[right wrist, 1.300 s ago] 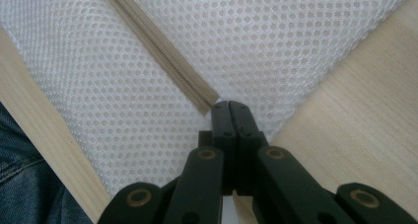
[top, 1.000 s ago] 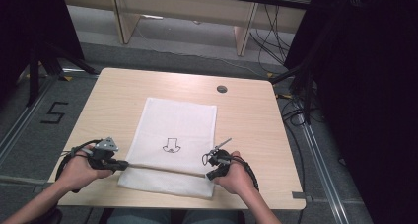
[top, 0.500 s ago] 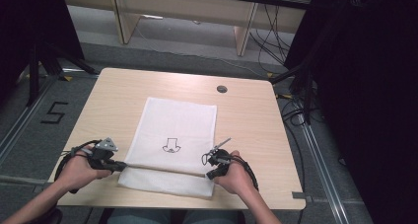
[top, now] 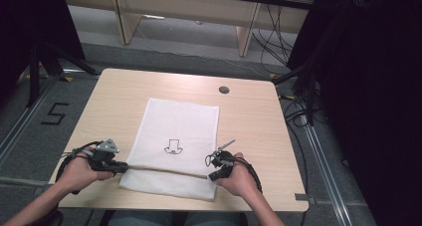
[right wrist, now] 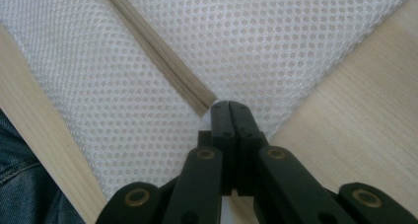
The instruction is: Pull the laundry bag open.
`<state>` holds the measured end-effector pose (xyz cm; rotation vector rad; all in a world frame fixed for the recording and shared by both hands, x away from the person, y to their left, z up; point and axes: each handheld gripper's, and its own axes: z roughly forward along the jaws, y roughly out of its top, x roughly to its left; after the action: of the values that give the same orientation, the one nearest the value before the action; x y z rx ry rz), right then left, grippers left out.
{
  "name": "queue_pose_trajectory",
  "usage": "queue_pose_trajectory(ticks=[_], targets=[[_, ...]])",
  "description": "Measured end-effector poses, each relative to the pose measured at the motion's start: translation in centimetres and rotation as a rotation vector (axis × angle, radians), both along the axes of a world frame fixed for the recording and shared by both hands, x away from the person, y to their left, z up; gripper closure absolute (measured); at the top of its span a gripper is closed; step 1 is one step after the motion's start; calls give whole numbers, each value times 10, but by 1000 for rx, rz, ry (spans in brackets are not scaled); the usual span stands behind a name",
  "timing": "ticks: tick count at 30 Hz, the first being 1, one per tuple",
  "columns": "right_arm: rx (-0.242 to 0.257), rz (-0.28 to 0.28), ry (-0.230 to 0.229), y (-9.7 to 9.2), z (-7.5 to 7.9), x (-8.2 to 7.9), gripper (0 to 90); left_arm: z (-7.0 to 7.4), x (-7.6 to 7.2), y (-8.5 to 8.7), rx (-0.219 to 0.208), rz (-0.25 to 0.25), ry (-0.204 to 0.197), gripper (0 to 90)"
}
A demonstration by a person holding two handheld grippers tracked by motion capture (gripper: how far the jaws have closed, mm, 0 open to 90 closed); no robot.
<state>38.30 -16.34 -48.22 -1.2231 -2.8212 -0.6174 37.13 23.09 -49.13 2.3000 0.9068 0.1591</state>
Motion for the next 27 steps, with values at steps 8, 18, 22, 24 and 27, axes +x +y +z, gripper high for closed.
queue_pose_trajectory(ticks=[8, 18, 22, 24, 27], targets=[[0, 30, -39, 0, -1, -3, 900, 2, 5, -1, -214, 10, -84, 499], [17, 34, -39, -1, 1, -6, 784, -3, 13, -9, -209, 15, -154, 389], [40, 38, -38, -2, 2, -9, 739, -3, 13, -8, -212, 42, -155, 386], [50, 35, -42, -2, 3, -10, 712, -3, 14, -7, -207, 44, -172, 386], [69, 17, -73, -3, 6, -10, 652, -4, 15, -6, -218, 66, -164, 386]])
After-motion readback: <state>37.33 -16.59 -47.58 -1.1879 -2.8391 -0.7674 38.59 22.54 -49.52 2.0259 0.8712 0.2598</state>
